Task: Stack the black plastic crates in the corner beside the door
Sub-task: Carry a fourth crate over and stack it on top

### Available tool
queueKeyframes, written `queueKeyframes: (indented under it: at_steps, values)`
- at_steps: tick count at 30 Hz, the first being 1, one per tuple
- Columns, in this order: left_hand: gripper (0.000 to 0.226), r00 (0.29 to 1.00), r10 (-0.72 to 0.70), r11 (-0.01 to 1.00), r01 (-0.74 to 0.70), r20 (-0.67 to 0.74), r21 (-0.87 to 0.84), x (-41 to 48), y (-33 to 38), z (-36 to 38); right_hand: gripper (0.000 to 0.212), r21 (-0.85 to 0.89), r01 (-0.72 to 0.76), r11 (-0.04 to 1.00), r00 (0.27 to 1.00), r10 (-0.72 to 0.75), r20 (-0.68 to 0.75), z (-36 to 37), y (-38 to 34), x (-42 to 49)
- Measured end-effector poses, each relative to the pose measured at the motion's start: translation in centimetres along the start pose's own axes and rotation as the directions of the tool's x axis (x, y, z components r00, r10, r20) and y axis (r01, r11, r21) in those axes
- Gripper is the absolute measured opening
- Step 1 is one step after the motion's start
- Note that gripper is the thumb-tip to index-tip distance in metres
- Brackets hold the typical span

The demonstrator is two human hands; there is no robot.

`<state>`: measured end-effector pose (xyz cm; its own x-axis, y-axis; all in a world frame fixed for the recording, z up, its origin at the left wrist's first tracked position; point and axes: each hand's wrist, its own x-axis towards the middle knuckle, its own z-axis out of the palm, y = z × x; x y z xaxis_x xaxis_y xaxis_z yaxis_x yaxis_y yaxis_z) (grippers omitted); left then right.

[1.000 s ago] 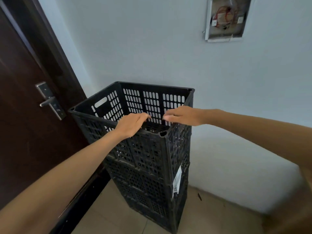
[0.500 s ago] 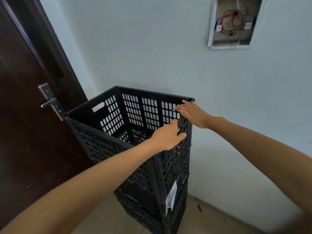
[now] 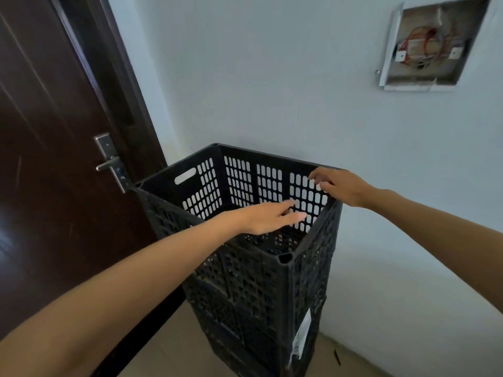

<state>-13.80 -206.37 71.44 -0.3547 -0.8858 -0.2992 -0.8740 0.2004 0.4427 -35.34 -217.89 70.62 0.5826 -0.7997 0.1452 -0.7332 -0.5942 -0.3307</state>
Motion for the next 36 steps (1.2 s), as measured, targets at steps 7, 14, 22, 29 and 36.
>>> queueKeyframes:
  at_steps: [7, 14, 22, 29, 36]
  values:
    - [0.053, 0.935, 0.044, 0.955, 0.064, -0.352, 0.289, -2.5, -13.1, -5.7, 0.037, -0.160, 0.176, 0.971, 0.983, -0.165, 0.080, 3.0, -8.0, 8.2]
    - [0.064, 0.810, 0.017, 0.954, 0.162, -0.586, 0.251, -4.6, -24.6, -11.5, 0.062, -0.199, 0.203, 0.959, 0.973, -0.174, 0.152, 8.1, -17.8, 18.3]
    - [0.081, 0.861, -0.095, 0.939, 0.245, -0.499, 0.244, -1.6, -33.0, -14.4, 0.069, -0.132, 0.201, 0.971, 0.979, -0.201, 0.011, 12.5, -24.6, 27.6]
    - [0.083, 0.907, -0.147, 0.970, 0.211, -0.394, 0.124, 4.2, -35.1, -16.0, 0.074, -0.180, 0.129, 0.975, 0.991, -0.119, 0.065, 14.9, -23.6, 32.7]
    - [0.055, 0.917, -0.142, 0.989, 0.143, -0.373, -0.025, 7.4, -35.4, -17.0, 0.070, -0.206, 0.163, 0.965, 0.983, -0.141, 0.115, 15.2, -21.3, 37.6]
